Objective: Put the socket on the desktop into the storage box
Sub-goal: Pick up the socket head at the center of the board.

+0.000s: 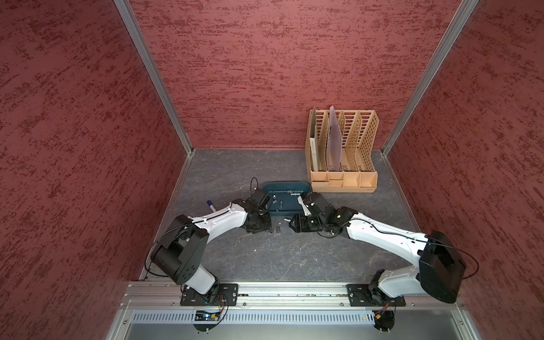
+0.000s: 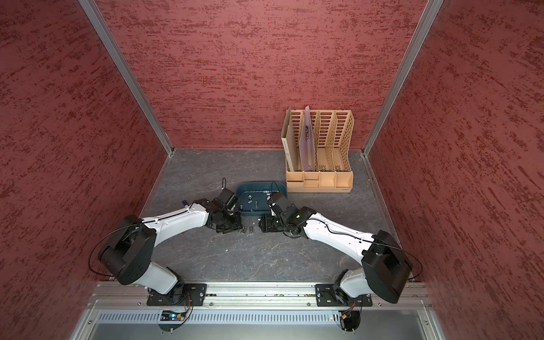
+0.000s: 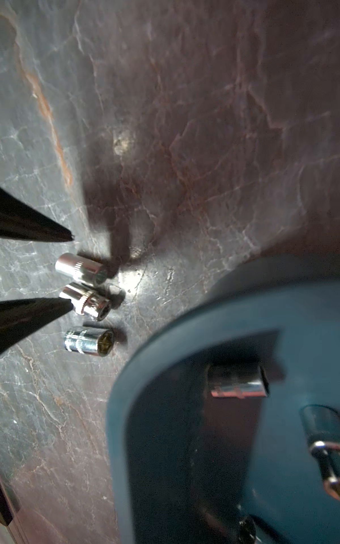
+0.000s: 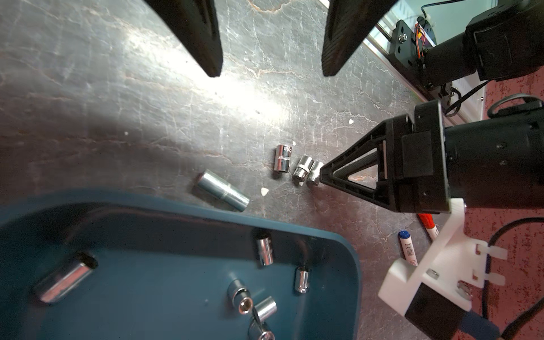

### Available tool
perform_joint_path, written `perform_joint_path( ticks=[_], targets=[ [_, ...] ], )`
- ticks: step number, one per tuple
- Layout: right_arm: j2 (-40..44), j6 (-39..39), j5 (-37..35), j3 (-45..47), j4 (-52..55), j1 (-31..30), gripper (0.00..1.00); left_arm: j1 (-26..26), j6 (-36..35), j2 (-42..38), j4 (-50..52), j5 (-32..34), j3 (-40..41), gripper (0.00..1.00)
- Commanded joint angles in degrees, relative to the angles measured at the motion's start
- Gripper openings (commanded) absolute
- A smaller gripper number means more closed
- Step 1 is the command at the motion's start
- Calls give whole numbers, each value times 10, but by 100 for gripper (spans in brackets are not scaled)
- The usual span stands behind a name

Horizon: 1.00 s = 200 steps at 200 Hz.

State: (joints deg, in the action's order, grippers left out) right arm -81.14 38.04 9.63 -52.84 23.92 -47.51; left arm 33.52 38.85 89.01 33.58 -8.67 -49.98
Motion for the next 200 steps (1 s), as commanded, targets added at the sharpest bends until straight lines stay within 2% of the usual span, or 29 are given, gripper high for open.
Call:
perform_joint_path(
  ticks=[1, 185, 200],
  targets=[
    [-6, 8, -3, 5, -18, -7, 59, 4, -10, 11, 4, 13, -9, 33],
    [-5, 15, -2, 11, -17, -7, 60, 33, -25, 63, 30, 68, -34, 25],
    [-3, 16, -4, 14, -17, -7, 60, 36, -27, 71, 37, 76, -38, 22]
  ],
)
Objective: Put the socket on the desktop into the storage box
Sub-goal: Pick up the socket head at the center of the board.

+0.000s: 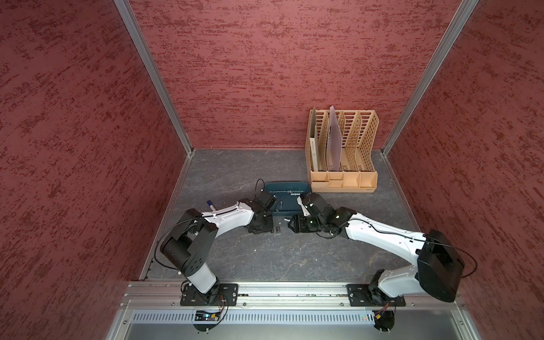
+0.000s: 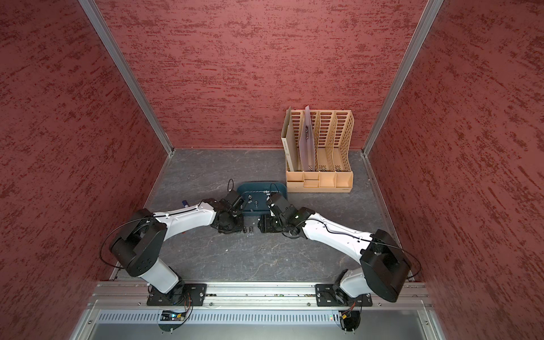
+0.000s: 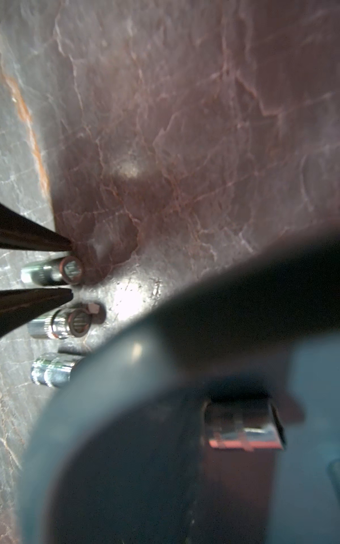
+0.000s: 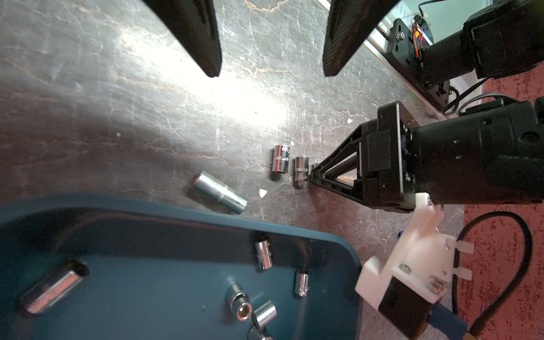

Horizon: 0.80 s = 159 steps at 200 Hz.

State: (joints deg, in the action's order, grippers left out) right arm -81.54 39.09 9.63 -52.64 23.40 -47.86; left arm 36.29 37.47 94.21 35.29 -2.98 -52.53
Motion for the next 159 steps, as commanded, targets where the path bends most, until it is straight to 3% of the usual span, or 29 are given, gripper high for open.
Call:
perform_joint_path(
  ticks=[1, 36, 90, 159],
  targets=[
    [1, 6, -4, 11, -12, -4, 60, 9, -13, 19, 20, 19, -12, 22],
    [3, 5, -7, 13, -10, -4, 60, 14, -15, 31, 22, 27, -12, 21],
    [12, 6, -11, 17, -10, -4, 60, 14, -11, 21, 24, 28, -12, 10],
    [24, 2, 13, 25, -31, -4, 60, 4, -12, -25, 40, 11, -36, 9]
  ],
)
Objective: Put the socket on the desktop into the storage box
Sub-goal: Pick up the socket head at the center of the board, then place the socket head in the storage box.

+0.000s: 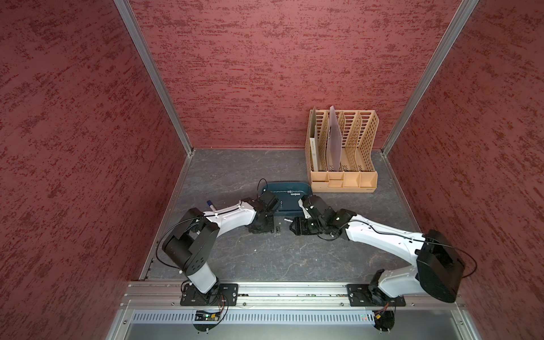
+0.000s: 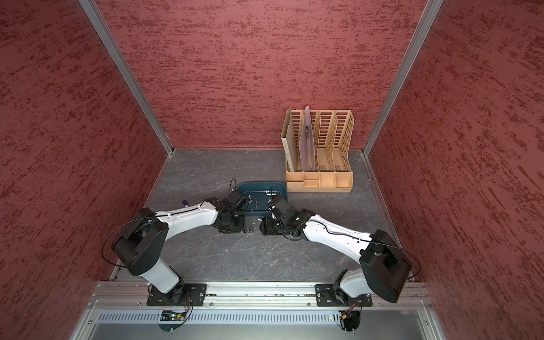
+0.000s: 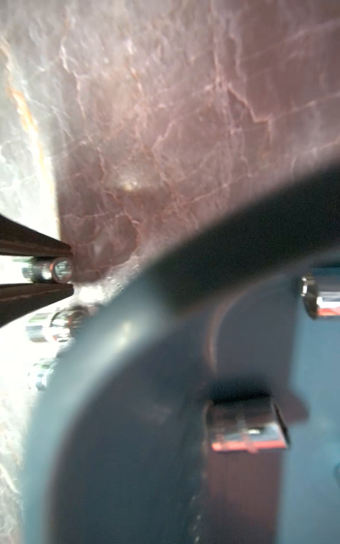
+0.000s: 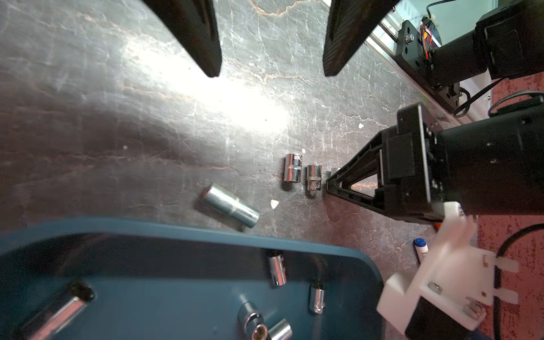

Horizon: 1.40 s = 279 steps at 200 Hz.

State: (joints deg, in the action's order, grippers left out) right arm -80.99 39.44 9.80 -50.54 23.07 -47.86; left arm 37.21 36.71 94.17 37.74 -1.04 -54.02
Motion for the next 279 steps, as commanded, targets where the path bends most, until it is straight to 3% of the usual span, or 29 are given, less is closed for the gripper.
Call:
perform_joint_path(
  ticks=[1, 121, 279],
  targets=[
    [20, -1, 11, 4, -28, -4, 60, -5, -4, -25, 15, -9, -21, 9],
    [40, -11, 7, -17, -25, -1, 61, -41, -31, -26, 61, -33, -153, 9],
    [18, -6, 7, -61, -16, 15, 61, -92, -65, 215, 73, -66, -403, 8]
  ],
)
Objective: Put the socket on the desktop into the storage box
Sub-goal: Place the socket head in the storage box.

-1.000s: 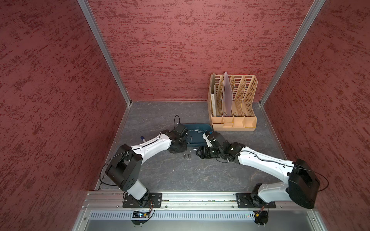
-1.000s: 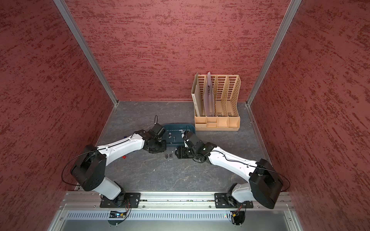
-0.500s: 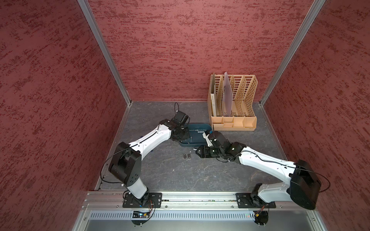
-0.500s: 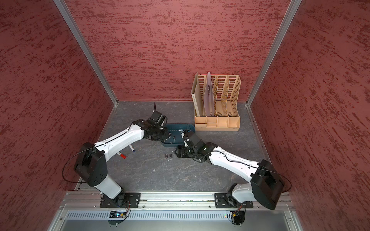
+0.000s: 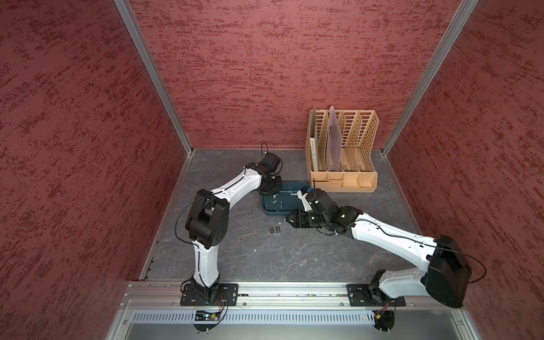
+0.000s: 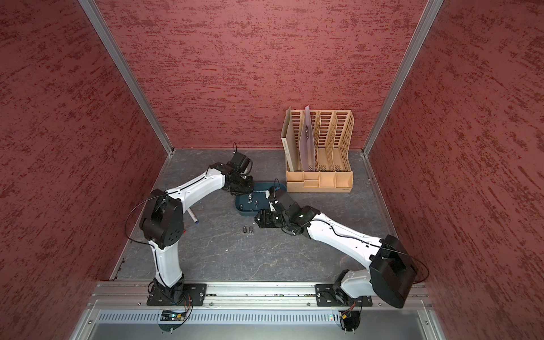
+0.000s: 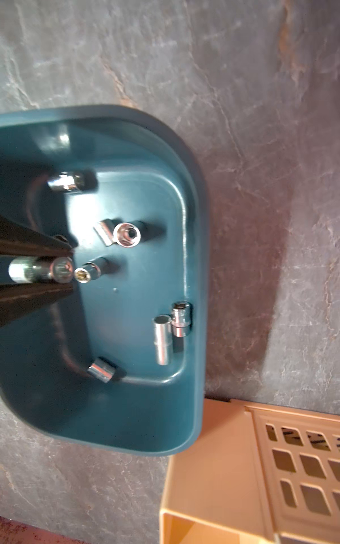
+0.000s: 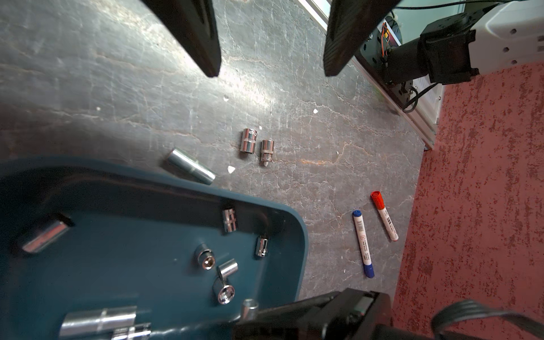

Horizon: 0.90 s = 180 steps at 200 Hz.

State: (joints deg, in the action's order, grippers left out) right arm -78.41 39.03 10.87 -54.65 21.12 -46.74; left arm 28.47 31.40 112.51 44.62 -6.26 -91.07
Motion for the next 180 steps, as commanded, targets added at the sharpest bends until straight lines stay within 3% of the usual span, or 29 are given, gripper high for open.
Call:
perform_joint_path(
  ticks=[1, 98, 123, 180],
  targets=[
    [-8, -2, -4, -20, 3, 4, 61, -5, -12, 33, 4, -14, -34, 8],
    [-10, 4, -2, -6, 5, 9, 61, -5, -17, 119, 6, -20, -91, 9],
    [-9, 4, -3, -4, 3, 9, 61, -5, -16, 119, 6, -20, -89, 17],
    [-1, 8, -13, 5, 2, 10, 63, -5, -16, 88, 4, -11, -76, 48]
  ],
)
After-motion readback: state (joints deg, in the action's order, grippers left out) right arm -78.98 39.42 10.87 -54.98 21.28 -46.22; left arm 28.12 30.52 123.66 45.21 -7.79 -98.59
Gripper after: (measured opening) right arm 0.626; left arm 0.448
